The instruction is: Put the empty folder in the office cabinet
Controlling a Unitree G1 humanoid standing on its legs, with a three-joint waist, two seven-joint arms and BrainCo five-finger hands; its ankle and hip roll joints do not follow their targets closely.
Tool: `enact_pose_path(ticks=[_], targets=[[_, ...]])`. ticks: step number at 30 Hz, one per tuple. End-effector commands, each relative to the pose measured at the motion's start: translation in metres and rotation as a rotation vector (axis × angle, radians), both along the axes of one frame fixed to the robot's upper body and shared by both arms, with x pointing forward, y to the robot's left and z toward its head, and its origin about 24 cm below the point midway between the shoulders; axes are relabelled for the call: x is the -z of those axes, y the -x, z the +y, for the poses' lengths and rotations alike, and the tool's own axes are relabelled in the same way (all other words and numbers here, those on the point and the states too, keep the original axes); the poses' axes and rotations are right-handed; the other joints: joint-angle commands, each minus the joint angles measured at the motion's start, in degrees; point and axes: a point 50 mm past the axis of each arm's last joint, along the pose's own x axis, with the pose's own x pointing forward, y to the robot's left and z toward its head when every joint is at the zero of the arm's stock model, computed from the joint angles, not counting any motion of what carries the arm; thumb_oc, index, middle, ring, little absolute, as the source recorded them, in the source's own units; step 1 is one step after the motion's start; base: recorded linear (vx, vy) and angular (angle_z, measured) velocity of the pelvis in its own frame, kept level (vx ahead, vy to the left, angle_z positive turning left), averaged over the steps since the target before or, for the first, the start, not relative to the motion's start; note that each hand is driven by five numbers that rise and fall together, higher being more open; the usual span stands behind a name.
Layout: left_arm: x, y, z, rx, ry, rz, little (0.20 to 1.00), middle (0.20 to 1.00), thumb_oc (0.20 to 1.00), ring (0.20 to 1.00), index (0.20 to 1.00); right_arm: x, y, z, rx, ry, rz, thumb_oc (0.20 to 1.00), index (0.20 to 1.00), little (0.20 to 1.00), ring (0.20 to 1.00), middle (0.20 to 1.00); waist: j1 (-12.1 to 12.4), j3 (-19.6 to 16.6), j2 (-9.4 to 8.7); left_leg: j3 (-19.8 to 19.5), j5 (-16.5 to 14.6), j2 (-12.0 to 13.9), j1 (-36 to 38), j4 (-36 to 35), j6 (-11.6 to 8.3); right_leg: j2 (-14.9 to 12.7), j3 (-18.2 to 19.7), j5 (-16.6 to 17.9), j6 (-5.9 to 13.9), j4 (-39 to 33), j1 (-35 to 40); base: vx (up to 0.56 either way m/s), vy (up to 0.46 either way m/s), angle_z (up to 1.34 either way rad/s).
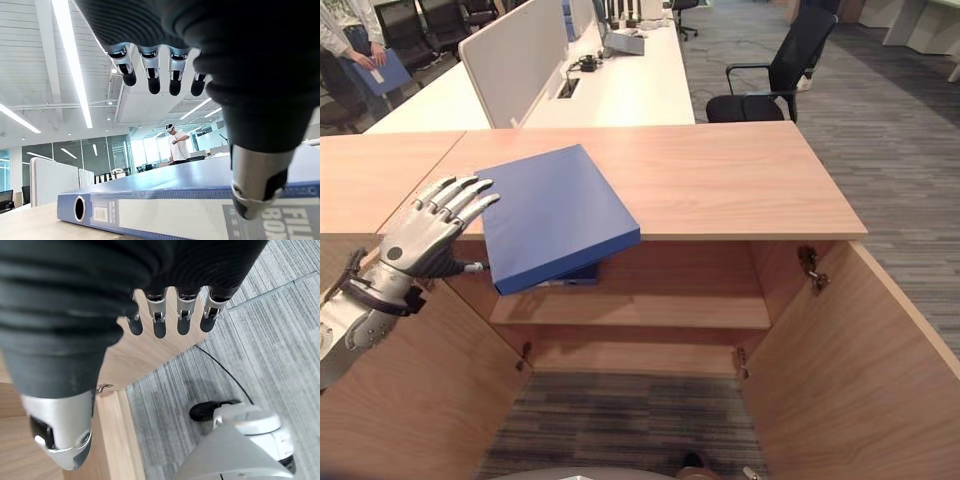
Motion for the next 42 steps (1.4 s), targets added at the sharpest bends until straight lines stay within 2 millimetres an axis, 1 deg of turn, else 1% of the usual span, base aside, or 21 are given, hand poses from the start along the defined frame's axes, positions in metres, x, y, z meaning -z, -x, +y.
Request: enact_pose_path(ticks=[1, 12, 21, 33, 38, 42], targets=[[-0.028, -0.009, -0.006, 0.035, 0.038, -0.102, 1.000, 1.000, 1.000, 1.000, 1.000, -0.001, -0.018, -0.001, 0.051, -0.001, -0.060, 1.000, 1.000, 1.000, 1.000, 1.000, -1.41, 0.59, -2.47, 0.05, 7.53, 1.11, -6.27, 1.34, -1.39, -2.28, -0.16, -10.65, 3.40, 4.14, 7.52, 0.00, 0.000, 0.00], [-0.017, -0.009, -0.007, 0.033, 0.058, -0.043, 1.000, 1.000, 1.000, 1.000, 1.000, -0.002, -0.014, -0.004, 0.093, -0.004, -0.068, 1.000, 1.000, 1.000, 1.000, 1.000, -1.45, 0.65, -2.96, 0.55, 7.44, 1.21, -6.05, 1.27, -1.29, -2.20, -0.05, -10.47, 3.48, 3.75, 7.65, 0.00, 0.003, -0.01], [-0.006, -0.009, -0.006, 0.017, 0.073, 0.001, 1.000, 1.000, 1.000, 1.000, 1.000, -0.002, -0.017, -0.004, 0.108, -0.004, -0.079, 1.000, 1.000, 1.000, 1.000, 1.000, -1.26, 0.98, -3.10, 0.25, 7.47, 1.19, -6.24, 1.45, -1.23, -2.22, 0.00, -10.64, 3.33, 3.79, 7.89, 0.00, 0.000, 0.00], [0.000, -0.011, -0.006, 0.007, 0.082, 0.022, 1.000, 1.000, 1.000, 1.000, 1.000, -0.002, -0.019, -0.001, 0.117, -0.013, -0.095, 1.000, 1.000, 1.000, 1.000, 1.000, -1.26, 1.03, -3.39, 0.24, 7.36, 1.12, -6.36, 1.40, -1.06, -2.17, -0.06, -10.67, 3.36, 3.96, 7.61, 0.00, 0.000, 0.00], [0.004, -0.012, -0.005, -0.001, 0.071, 0.036, 1.000, 1.000, 1.000, 1.000, 1.000, -0.002, -0.017, -0.002, 0.124, -0.014, -0.091, 1.000, 1.000, 1.000, 1.000, 1.000, -1.50, 1.02, -3.62, 0.26, 7.36, 1.16, -6.25, 1.39, -1.02, -2.31, 0.16, -10.64, 3.36, 3.84, 7.71, 0.00, 0.000, 0.00], [0.005, -0.015, -0.008, 0.004, 0.059, 0.037, 1.000, 1.000, 1.000, 1.000, 1.000, -0.002, -0.015, -0.002, 0.124, -0.012, -0.085, 1.000, 1.000, 1.000, 1.000, 1.000, -1.66, 0.94, -3.72, 0.27, 7.34, 1.15, -6.25, 1.37, -1.02, -2.29, 0.23, -10.67, 3.34, 3.83, 7.72, 0.00, 0.000, 0.00]])
